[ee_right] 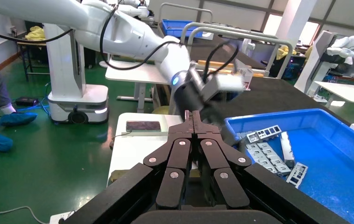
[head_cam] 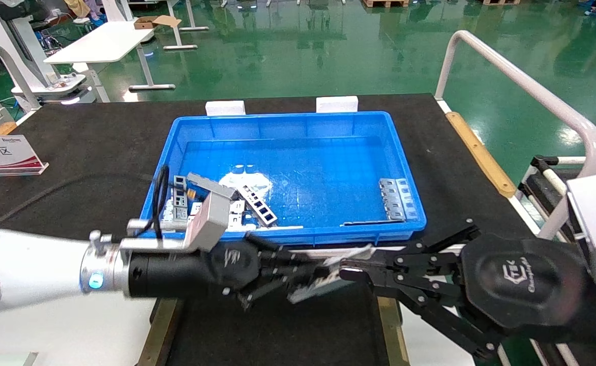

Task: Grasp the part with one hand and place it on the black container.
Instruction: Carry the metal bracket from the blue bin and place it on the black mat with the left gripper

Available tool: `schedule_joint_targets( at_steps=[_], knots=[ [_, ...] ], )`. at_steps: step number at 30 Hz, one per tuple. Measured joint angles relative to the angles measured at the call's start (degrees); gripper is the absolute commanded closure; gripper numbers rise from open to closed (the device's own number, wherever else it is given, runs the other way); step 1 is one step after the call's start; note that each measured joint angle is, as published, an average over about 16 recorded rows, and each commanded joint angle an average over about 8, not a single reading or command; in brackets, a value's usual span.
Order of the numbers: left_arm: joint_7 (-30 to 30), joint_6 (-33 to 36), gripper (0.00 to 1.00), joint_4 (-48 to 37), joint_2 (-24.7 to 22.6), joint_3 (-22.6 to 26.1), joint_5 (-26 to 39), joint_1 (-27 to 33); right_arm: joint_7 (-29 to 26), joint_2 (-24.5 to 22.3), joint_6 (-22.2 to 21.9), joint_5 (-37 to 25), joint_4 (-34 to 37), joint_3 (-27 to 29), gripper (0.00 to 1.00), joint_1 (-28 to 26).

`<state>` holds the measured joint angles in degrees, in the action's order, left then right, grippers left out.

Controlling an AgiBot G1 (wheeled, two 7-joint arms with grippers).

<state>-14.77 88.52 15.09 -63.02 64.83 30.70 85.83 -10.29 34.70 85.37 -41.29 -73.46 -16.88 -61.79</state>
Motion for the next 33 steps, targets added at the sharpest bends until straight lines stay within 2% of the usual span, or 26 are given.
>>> schedule_joint_targets(
  at_steps=[7, 15, 33],
  knots=[
    [-1.2, 0.56, 1.0, -2.41, 1.69, 0.28, -0.45, -5.48, 0.01, -0.01, -0.01, 0.02, 0.0, -0.02, 1.0, -0.01],
    [-1.33, -2.55, 1.0, -6.05, 1.93, -1.16, -3.39, -12.29, 0.02, -0.02, -0.02, 0.03, 0.0, -0.05, 1.0, -0.01],
    [-0.65, -14.97, 1.0, -14.55, -3.47, -6.15, -11.15, -23.02, 0.05, -0.04, -0.05, 0.07, 0.0, -0.11, 1.0, -0.02]
  ],
)
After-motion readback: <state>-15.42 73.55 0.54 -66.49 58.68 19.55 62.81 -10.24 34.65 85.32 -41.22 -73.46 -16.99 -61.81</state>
